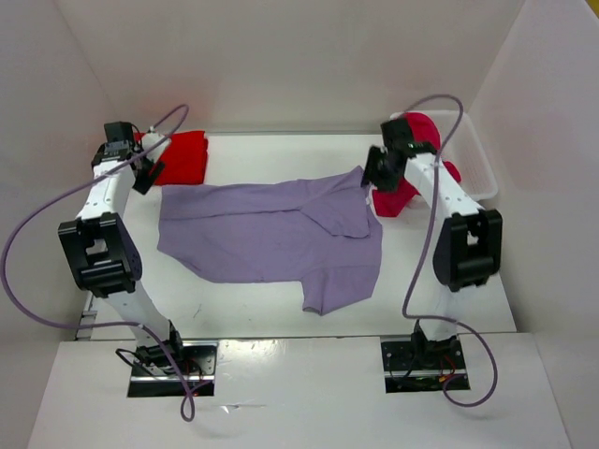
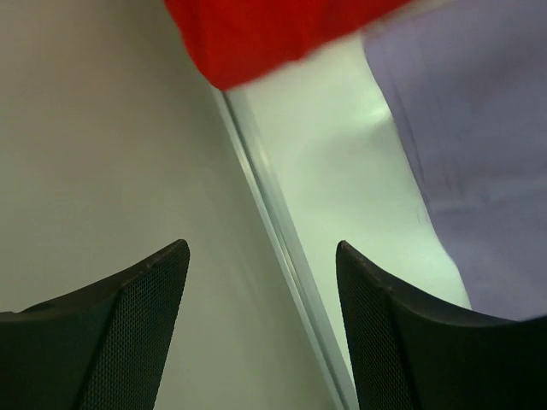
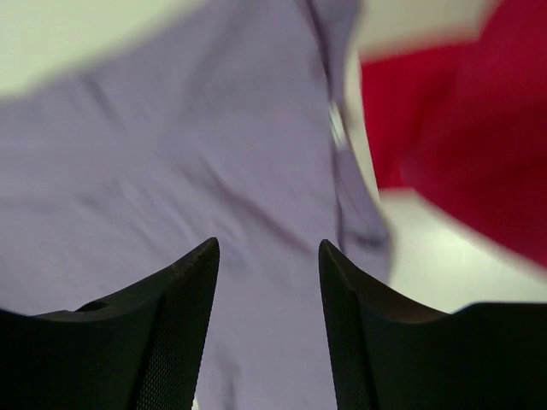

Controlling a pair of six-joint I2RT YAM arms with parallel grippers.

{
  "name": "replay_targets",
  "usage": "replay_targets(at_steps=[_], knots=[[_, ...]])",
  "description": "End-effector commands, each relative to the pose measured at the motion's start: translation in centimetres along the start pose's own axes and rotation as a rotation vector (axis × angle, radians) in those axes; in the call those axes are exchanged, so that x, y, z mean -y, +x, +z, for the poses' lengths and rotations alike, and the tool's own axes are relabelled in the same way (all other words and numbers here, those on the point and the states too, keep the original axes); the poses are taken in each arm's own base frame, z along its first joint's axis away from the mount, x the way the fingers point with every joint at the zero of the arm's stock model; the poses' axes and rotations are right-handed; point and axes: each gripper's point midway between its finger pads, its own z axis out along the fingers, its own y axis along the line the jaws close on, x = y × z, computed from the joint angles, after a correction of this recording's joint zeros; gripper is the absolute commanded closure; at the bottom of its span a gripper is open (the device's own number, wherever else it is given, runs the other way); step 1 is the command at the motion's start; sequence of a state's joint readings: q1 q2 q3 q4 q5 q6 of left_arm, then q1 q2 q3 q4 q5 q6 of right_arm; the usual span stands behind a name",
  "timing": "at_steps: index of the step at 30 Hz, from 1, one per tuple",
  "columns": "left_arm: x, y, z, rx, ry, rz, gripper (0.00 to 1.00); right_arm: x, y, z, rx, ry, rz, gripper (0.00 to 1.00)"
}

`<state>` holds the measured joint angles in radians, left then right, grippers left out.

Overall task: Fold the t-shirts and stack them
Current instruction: Fold the flattened tshirt in 1/3 of the way

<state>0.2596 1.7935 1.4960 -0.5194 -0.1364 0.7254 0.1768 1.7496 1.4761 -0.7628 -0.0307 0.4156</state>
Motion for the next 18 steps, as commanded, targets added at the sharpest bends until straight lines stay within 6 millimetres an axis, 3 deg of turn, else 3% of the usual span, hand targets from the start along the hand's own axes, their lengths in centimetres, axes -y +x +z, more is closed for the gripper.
replay_targets(at_steps=[1,2,3,4,5,8,11,12,14,18], knots=[[2.2,-2.7,2.3,0.04,0.073,-0.051,0.23,-2.2,-5.6,3.4,0.096,0.012,-0.072,0.44],[2.4,-3.3,2.9,0.048,0.073,-0.06,0.23,-3.4,-8.3,3.2,0.153,-0.005,-0.071,0.42],[3.4,-3.6,4.2,0.037,0.091,-0.084,0.23,-3.6,-9.4,3.9,0.167,0.0,-0.079,0.4],[2.7,-4.3,4.5,0.044,0.073,-0.105,0.23,-3.1,-8.5,6.8,0.101,0.031,-0.091,0.38],[3.3,-4.1,5.9,0.025,0.089,-0.124,0.23,-4.3,-10.8,6.3,0.149,0.009,-0.09,0.34],[3.5,-4.4,7.5,0.015,0.095,-0.189,0.23,-4.1,-12.1,9.5,0.124,0.028,-0.12,0.29],[3.9,-3.2,8.7,-0.031,0.091,-0.223,0.23,-4.0,-12.2,12.1,0.09,0.042,-0.129,0.29],[3.5,-3.2,8.7,-0.031,0.074,-0.224,0.23,-3.8,-13.4,12.0,0.115,0.052,-0.109,0.29],[3.7,-2.9,9.0,-0.046,0.069,-0.233,0.23,-2.7,-12.0,13.9,0.065,0.096,-0.1,0.29],[4.1,-2.6,9.5,-0.052,0.073,-0.243,0.23,-1.1,-11.4,14.4,0.042,0.145,-0.093,0.33]])
